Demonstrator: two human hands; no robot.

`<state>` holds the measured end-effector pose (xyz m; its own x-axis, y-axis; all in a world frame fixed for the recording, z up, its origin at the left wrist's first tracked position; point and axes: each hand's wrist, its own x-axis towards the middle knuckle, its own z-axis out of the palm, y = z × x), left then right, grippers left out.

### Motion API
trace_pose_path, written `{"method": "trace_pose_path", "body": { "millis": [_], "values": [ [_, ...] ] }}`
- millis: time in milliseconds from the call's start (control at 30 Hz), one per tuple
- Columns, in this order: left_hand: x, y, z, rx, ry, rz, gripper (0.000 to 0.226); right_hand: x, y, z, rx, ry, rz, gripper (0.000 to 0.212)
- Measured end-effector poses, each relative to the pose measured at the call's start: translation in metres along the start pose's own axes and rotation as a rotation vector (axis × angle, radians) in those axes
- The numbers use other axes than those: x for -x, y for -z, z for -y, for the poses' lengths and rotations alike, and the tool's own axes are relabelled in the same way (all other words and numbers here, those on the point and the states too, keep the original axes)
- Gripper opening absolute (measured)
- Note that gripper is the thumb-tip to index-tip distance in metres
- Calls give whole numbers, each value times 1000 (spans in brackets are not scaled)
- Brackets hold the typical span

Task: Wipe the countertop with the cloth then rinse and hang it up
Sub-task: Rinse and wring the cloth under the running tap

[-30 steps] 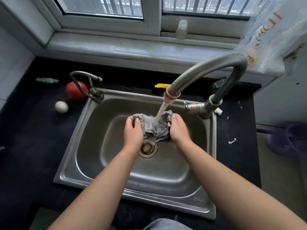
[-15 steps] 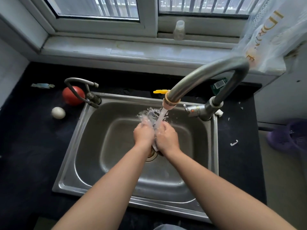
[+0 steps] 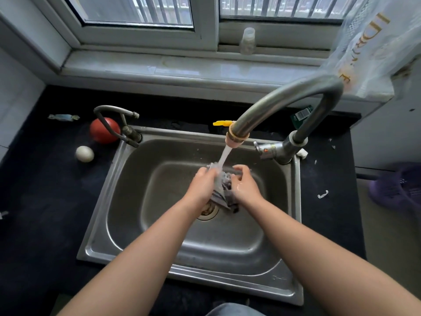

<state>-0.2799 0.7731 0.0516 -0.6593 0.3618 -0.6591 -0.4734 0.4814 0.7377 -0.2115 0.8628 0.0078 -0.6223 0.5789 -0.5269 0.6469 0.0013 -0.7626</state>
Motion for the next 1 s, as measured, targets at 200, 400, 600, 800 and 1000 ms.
{"method": "trace_pose_path", "body": {
  "millis": [200, 400, 600, 800, 1000],
  "values": [
    [-2, 11, -9, 310, 10, 119, 14, 15, 12, 2, -232, 133, 189, 23],
    [8, 14, -12, 176, -50, 232, 23, 18, 15, 4, -195, 211, 154, 9],
    [3, 38, 0, -384, -290, 25, 16, 10, 29, 8, -98, 219, -46, 17],
    [-1, 57, 11, -709, -375, 69, 16, 16, 26, 19, -126, 277, 68, 16],
    [0, 52, 22, -657, -339, 138, 27, 19, 21, 30, -245, 262, 145, 20]
  ]
}}
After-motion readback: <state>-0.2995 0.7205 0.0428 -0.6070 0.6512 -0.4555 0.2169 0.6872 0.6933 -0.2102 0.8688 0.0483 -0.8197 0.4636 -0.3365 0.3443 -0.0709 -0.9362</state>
